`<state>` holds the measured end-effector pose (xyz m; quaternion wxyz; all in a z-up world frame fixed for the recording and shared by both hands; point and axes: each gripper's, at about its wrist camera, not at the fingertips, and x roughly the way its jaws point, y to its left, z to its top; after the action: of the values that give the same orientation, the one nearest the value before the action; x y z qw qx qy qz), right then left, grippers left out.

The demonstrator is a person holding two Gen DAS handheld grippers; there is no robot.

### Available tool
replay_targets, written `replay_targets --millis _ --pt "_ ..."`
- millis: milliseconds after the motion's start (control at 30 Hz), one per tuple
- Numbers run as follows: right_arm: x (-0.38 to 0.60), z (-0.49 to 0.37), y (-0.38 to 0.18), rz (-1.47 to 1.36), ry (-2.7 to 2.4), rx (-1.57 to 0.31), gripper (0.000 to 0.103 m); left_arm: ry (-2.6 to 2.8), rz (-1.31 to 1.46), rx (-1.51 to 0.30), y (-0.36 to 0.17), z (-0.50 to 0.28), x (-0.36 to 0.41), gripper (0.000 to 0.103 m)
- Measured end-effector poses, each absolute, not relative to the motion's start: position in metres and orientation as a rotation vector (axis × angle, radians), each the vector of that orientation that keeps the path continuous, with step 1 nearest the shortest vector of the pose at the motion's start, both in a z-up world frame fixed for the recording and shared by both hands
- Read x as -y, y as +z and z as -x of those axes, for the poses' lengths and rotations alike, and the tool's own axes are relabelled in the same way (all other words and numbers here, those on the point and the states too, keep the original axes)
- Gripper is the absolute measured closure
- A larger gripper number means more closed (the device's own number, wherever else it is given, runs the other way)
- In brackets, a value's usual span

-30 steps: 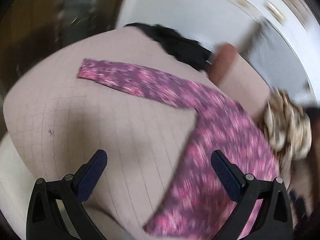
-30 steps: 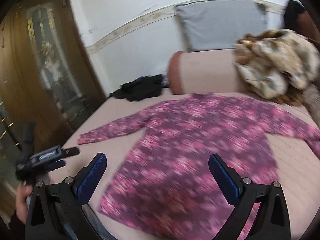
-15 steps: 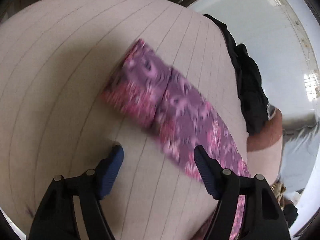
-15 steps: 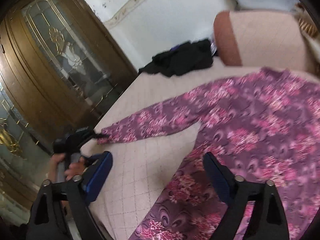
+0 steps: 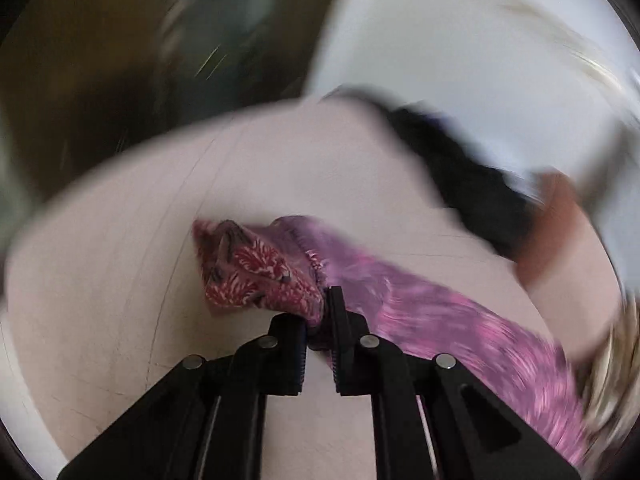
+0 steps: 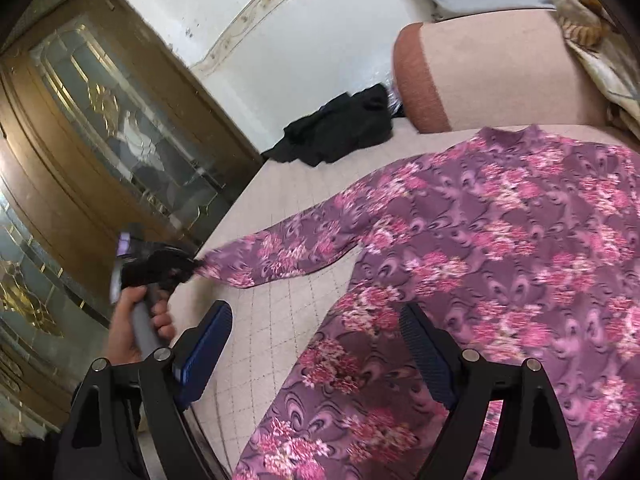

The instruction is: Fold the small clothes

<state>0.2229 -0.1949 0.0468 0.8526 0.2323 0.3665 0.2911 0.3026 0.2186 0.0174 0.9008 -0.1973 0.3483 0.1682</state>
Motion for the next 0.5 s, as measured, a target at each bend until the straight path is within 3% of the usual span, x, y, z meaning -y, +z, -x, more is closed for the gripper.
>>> replay_targets --millis 167,300,400,500 --pt "0.253 -0.218 0.061 -0.572 0.596 -0.743 0.013 0.069 0.081 -0.446 0.099 -0.24 -0.073 0.094" --pt "0.312 -0.213 0.076 -0.608 0.545 -0.684 0.013 -0.239 -0.132 -0.331 0.124 -0.195 0.049 0.094" --pt "0.357 -0.202 0.074 -0.675 0.505 -0.622 0.013 -0.469 -0.261 -0.328 0.103 -0.175 0.114 0.093" --pt "0.398 -0.2 0.054 -0.762 0.451 -0.62 0.013 -0.63 -0.328 -0.45 0.043 -0.167 0.161 0.093"
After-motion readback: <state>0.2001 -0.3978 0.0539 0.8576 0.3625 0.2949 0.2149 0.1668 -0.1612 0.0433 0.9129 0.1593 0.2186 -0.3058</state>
